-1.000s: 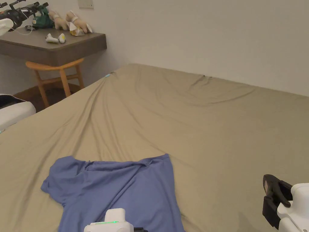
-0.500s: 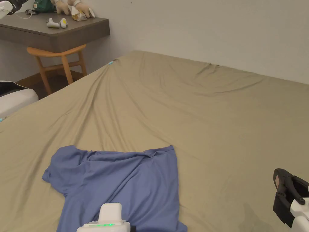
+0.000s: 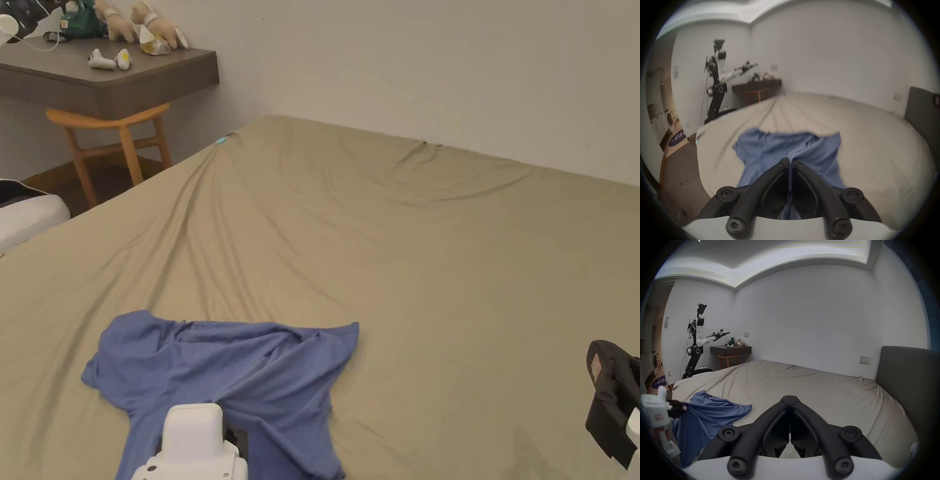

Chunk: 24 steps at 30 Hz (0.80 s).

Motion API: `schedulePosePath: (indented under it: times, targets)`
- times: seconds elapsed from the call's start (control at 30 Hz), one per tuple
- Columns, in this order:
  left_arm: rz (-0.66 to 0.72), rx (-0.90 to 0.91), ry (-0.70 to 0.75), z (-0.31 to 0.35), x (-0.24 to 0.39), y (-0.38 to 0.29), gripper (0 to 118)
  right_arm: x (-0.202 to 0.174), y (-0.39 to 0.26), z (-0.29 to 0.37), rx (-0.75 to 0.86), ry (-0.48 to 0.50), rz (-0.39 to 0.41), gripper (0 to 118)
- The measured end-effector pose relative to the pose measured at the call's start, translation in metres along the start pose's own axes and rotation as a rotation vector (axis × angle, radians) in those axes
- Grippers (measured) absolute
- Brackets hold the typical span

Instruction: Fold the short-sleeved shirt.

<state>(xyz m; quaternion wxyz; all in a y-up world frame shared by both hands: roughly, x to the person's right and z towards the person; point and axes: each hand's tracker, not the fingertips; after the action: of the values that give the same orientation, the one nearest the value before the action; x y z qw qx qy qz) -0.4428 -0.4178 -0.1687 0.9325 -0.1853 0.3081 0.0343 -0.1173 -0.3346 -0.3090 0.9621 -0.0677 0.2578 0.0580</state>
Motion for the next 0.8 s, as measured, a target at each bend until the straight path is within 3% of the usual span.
schedulePosePath:
  times: [0.23, 0.43, 0.63, 0.8]
  targets:
    - [0.010, 0.341, -0.155, 0.064, 0.018, 0.104, 3, 0.028, 0.026, 0.039, 0.083, -0.034, -0.057, 2]
    - [-0.018, 0.566, -0.507, 0.128, 0.078, 0.188, 3, 0.073, 0.045, 0.104, 0.195, -0.152, -0.102, 2]
    - [-0.059, 0.575, -0.927, 0.175, 0.166, 0.218, 3, 0.118, 0.051, 0.183, 0.276, -0.317, -0.054, 2]
    - [-0.187, 0.544, -1.089, 0.203, 0.242, 0.191, 2, 0.151, 0.042, 0.234, 0.286, -0.437, -0.036, 2]
